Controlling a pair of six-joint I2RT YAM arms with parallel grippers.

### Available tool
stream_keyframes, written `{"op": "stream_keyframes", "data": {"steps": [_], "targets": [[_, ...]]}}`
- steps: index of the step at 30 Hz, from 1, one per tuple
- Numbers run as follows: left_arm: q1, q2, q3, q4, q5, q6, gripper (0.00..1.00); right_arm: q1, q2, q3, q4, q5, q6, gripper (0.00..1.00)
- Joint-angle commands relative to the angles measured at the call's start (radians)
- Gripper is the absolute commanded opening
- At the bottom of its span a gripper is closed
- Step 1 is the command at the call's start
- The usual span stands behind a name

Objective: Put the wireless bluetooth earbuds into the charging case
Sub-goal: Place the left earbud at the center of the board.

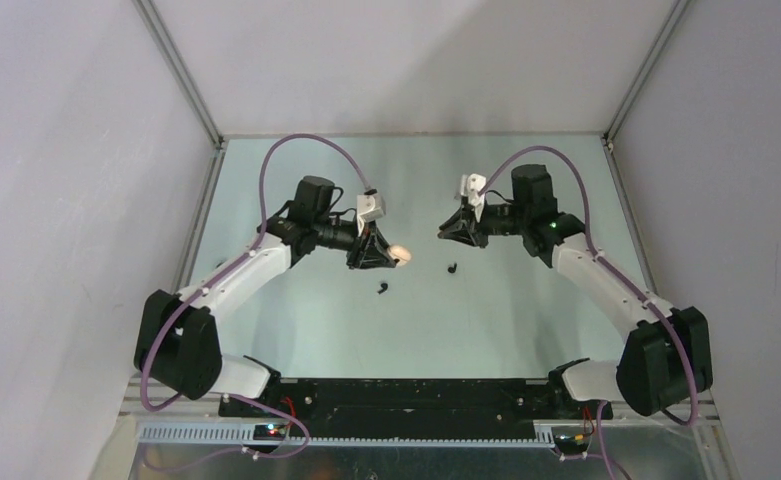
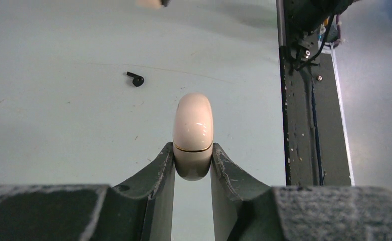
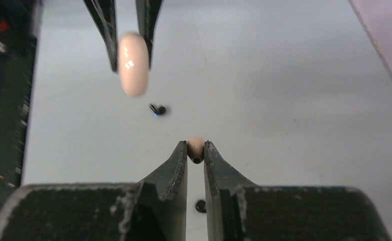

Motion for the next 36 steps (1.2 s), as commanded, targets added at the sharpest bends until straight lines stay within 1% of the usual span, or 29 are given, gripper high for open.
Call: {"op": "stream_keyframes", "data": {"steps": [1, 2, 4, 5, 7, 10, 12, 13, 14, 15, 16, 17, 18, 21, 23, 24, 25, 26, 27, 28, 29, 30, 31, 32, 33, 34, 35, 36], "targets": [[-0.002, -0.002, 0.002, 0.093, -0.001, -0.083, 0.00, 0.006, -0.052, 0.017, 0.128, -0.126, 0.295, 0.11], [-0.002, 0.002, 0.007, 0.088, -0.002, -0.084, 0.00, 0.020, -0.065, 0.017, 0.122, -0.123, 0.286, 0.10], [-0.002, 0.006, 0.009, 0.080, 0.001, -0.081, 0.00, 0.071, -0.080, 0.016, 0.089, -0.067, 0.224, 0.11], [-0.002, 0.006, 0.010, 0.073, 0.003, -0.074, 0.00, 0.104, -0.079, 0.017, 0.064, -0.008, 0.176, 0.11], [-0.002, 0.003, 0.015, 0.046, 0.006, -0.047, 0.00, 0.131, -0.054, 0.017, 0.036, 0.062, 0.133, 0.10], [-0.001, -0.011, 0.050, -0.076, 0.002, 0.033, 0.00, 0.138, 0.023, 0.018, -0.015, 0.144, 0.119, 0.08], [0.001, -0.035, 0.047, -0.067, -0.041, 0.055, 0.00, 0.144, 0.078, 0.017, -0.055, 0.215, 0.142, 0.07], [0.002, -0.060, 0.018, -0.028, -0.105, 0.010, 0.00, 0.150, 0.113, 0.018, -0.069, 0.243, 0.160, 0.07], [0.001, -0.073, -0.002, 0.080, -0.146, -0.027, 0.00, 0.159, 0.131, 0.017, -0.099, 0.254, 0.184, 0.07], [0.002, -0.098, -0.049, 0.138, -0.236, -0.098, 0.00, 0.164, 0.168, 0.016, -0.110, 0.275, 0.198, 0.08], [0.002, -0.110, -0.070, 0.247, -0.273, -0.131, 0.00, 0.173, 0.187, 0.016, -0.133, 0.279, 0.218, 0.09], [0.002, -0.124, -0.111, 0.304, -0.329, -0.182, 0.00, 0.179, 0.218, 0.017, -0.143, 0.278, 0.224, 0.10], [0.002, -0.128, -0.127, 0.380, -0.356, -0.205, 0.00, 0.191, 0.234, 0.017, -0.151, 0.284, 0.242, 0.11], [0.005, -0.131, -0.184, 0.485, -0.356, -0.313, 0.00, 0.211, 0.291, 0.017, -0.132, 0.312, 0.282, 0.13], [0.012, -0.145, -0.242, 0.630, -0.335, -0.370, 0.00, 0.234, 0.307, 0.019, -0.117, 0.325, 0.301, 0.17], [0.013, -0.160, -0.285, 0.666, -0.327, -0.396, 0.00, 0.242, 0.312, 0.021, -0.114, 0.340, 0.303, 0.24], [0.014, -0.166, -0.304, 0.735, -0.323, -0.401, 0.00, 0.255, 0.314, 0.023, -0.116, 0.347, 0.299, 0.27], [0.014, -0.179, -0.335, 0.763, -0.318, -0.418, 0.00, 0.260, 0.312, 0.030, -0.118, 0.354, 0.296, 0.35], [0.014, -0.185, -0.348, 0.804, -0.314, -0.428, 0.00, 0.267, 0.312, 0.034, -0.122, 0.355, 0.293, 0.40], [0.016, -0.194, -0.373, 0.824, -0.308, -0.441, 0.00, 0.267, 0.306, 0.042, -0.125, 0.356, 0.292, 0.49], [0.019, -0.198, -0.386, 0.876, -0.297, -0.449, 0.00, 0.264, 0.302, 0.052, -0.132, 0.353, 0.287, 0.54], [0.021, -0.203, -0.421, 0.908, -0.294, -0.472, 0.00, 0.261, 0.287, 0.057, -0.139, 0.340, 0.280, 0.62], [0.023, -0.205, -0.442, 0.996, -0.292, -0.503, 0.00, 0.250, 0.277, 0.065, -0.146, 0.330, 0.264, 0.67], [0.024, -0.205, -0.484, 1.046, -0.290, -0.519, 0.00, 0.243, 0.254, 0.067, -0.147, 0.303, 0.254, 0.75], [0.025, -0.202, -0.506, 1.156, -0.289, -0.551, 0.00, 0.229, 0.239, 0.068, -0.147, 0.284, 0.223, 0.77], [0.026, -0.191, -0.540, 1.211, -0.289, -0.568, 0.00, 0.223, 0.208, 0.071, -0.147, 0.251, 0.201, 0.80], [0.025, -0.182, -0.550, 1.299, -0.284, -0.607, 0.00, 0.214, 0.174, 0.079, -0.147, 0.222, 0.161, 0.81], [0.025, -0.161, -0.556, 1.345, -0.276, -0.624, 0.00, 0.208, 0.156, 0.084, -0.144, 0.202, 0.140, 0.83]]}}
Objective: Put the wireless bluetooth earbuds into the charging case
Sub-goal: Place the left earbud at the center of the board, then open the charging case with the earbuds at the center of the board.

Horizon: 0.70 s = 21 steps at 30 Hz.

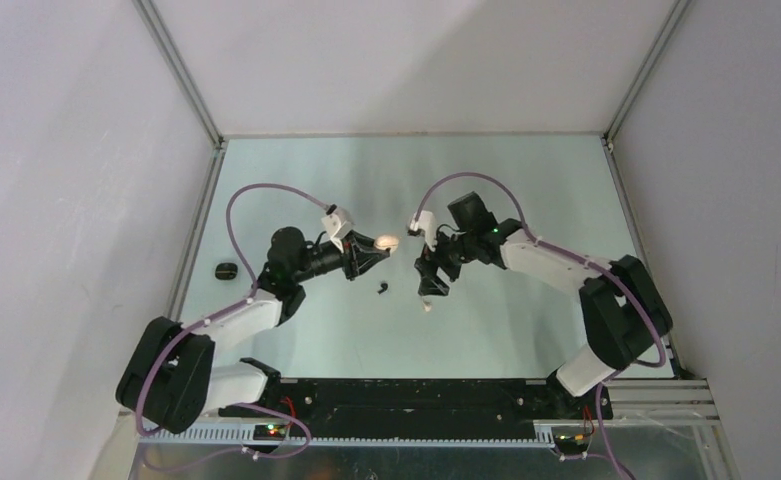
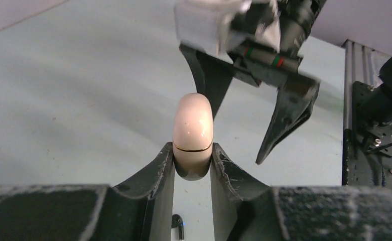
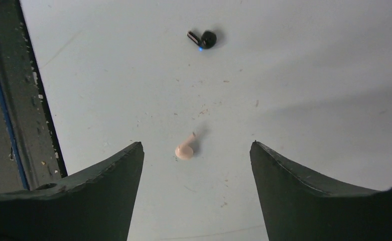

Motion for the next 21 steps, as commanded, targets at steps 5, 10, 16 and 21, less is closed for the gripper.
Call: {"op": "stream_keyframes", "data": {"steps": [5, 10, 16, 21], "targets": [[0.005, 0.092, -0.045, 0.476, 0.135, -0.235, 0.00, -0.083, -0.252, 0.106, 0.138, -0.264, -0.090, 0.94], [0.003, 0.106, -0.061, 0.571, 0.153, -0.273, 0.00, -0.084, -0.200, 0.167, 0.203, -0.345, 0.011, 0.99], [-0.031, 0.119, -0.041, 0.576, 0.212, -0.290, 0.00, -0.071, -0.181, 0.169, 0.306, -0.351, 0.135, 0.99], [-0.071, 0.087, -0.005, 0.429, 0.237, -0.218, 0.00, -0.074, -0.182, 0.167, 0.294, -0.301, 0.105, 0.99]]}}
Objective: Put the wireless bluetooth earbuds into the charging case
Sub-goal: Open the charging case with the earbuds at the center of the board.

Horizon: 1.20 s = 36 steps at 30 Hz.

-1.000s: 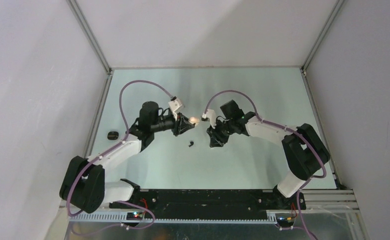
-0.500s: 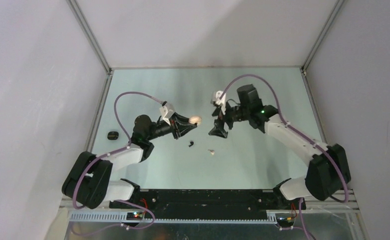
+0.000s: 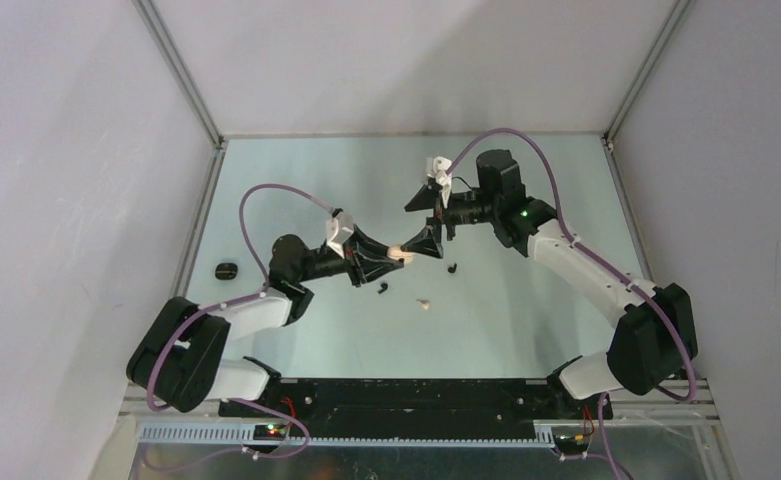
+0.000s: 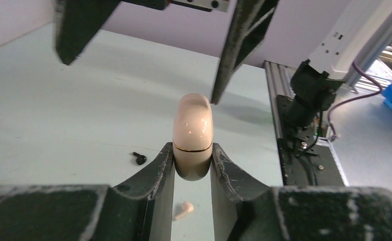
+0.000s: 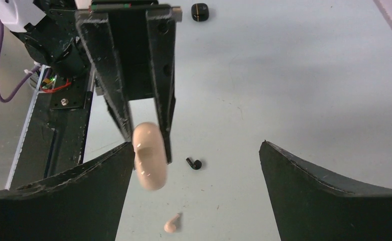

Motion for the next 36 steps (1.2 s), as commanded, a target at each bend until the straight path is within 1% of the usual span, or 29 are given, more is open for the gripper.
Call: {"op": "stream_keyframes", "data": {"steps": [1, 4, 7, 10, 13, 20, 24, 31, 34, 36], "targets": [[-0.035, -0.037, 0.054, -0.071, 0.046, 0.059, 0.00, -0.003, -0.003, 0.008, 0.058, 0.023, 0.022, 0.99], [-0.038, -0.050, 0.066, -0.107, 0.039, 0.070, 0.00, -0.008, -0.005, -0.012, 0.064, -0.004, 0.032, 0.99], [-0.038, -0.058, 0.068, -0.116, 0.035, 0.076, 0.00, -0.014, -0.025, -0.020, 0.017, -0.122, 0.017, 0.99], [-0.038, -0.053, 0.066, -0.108, 0.040, 0.075, 0.00, -0.007, -0.046, -0.035, -0.033, -0.180, 0.006, 0.99], [-0.038, -0.036, 0.066, -0.073, 0.050, 0.057, 0.00, 0.000, -0.048, -0.056, -0.016, -0.149, 0.002, 0.99], [-0.039, -0.037, 0.062, -0.051, 0.083, 0.040, 0.00, -0.018, -0.007, -0.060, 0.070, 0.007, 0.071, 0.99], [-0.040, -0.031, 0.061, -0.050, 0.095, 0.042, 0.00, -0.035, -0.009, -0.060, 0.102, 0.018, 0.100, 0.99], [-0.042, -0.013, 0.065, -0.041, 0.106, 0.035, 0.00, -0.047, -0.050, -0.059, 0.117, 0.068, 0.095, 0.99], [-0.042, -0.008, 0.066, -0.042, 0.107, 0.035, 0.00, -0.067, -0.077, -0.060, 0.167, 0.053, 0.112, 0.99], [-0.043, -0.004, 0.068, -0.043, 0.109, 0.034, 0.00, -0.080, -0.102, -0.059, 0.168, 0.029, 0.114, 0.99]]}}
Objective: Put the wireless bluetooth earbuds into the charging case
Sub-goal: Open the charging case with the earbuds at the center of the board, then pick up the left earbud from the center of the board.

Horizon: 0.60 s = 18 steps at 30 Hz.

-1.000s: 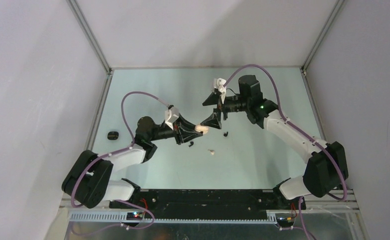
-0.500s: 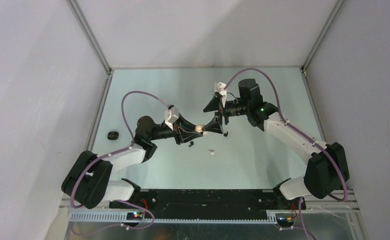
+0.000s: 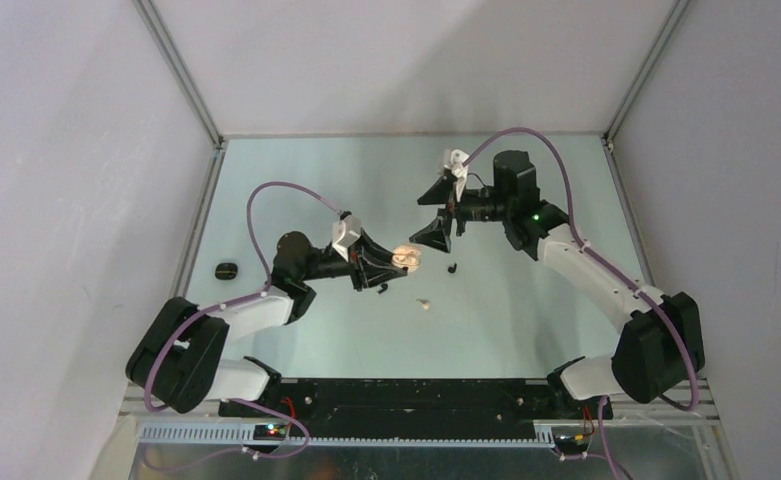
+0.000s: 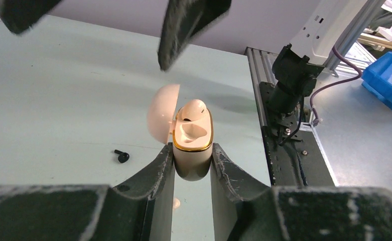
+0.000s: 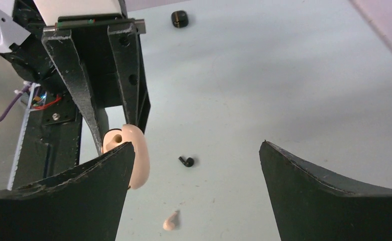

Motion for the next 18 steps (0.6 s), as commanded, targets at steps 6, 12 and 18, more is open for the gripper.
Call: {"op": "stream_keyframes", "data": {"steps": [6, 12, 18], "targets": [[-0.008, 0.016, 0.043, 0.061, 0.047, -0.019, 0.00, -0.072, -0.141, 0.004, -0.074, -0.050, -0.105, 0.99], [0.025, -0.007, 0.045, 0.069, 0.046, -0.033, 0.00, -0.126, -0.114, 0.005, -0.485, -0.058, -0.586, 1.00], [0.096, -0.045, 0.037, 0.125, 0.054, -0.081, 0.00, -0.105, -0.029, -0.030, -0.706, -0.018, -0.960, 0.99]]}}
